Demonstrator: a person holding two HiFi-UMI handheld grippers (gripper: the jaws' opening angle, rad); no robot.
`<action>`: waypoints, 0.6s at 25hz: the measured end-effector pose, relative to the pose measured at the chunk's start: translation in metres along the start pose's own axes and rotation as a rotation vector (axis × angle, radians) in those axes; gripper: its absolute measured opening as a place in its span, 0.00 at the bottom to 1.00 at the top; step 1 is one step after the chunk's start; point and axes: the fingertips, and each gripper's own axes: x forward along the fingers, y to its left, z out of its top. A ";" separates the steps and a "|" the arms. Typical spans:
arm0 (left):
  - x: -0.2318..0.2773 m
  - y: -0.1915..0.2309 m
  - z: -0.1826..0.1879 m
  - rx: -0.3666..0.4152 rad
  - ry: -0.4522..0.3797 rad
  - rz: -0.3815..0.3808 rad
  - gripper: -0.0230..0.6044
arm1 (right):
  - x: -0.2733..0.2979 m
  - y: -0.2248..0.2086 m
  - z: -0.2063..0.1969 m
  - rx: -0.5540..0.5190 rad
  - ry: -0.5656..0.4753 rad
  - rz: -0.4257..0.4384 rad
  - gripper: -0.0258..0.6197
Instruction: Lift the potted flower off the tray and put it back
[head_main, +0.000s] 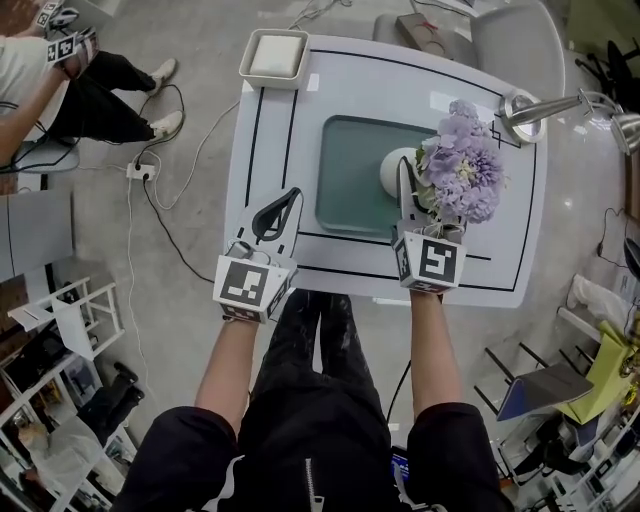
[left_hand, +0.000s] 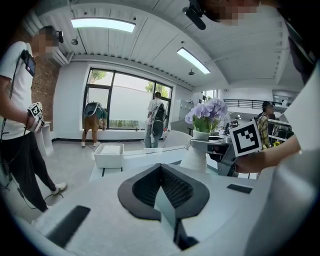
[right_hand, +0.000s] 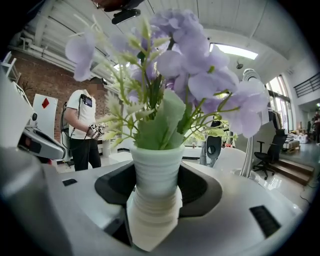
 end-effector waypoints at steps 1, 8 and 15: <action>0.000 0.000 0.000 0.000 0.001 -0.002 0.04 | 0.000 0.000 0.000 0.001 -0.005 -0.001 0.42; -0.001 -0.002 0.003 -0.015 0.006 0.016 0.04 | 0.001 0.001 -0.007 0.013 0.016 0.002 0.42; -0.009 -0.009 0.004 -0.026 -0.003 0.004 0.04 | -0.010 0.002 -0.006 0.008 0.026 -0.028 0.45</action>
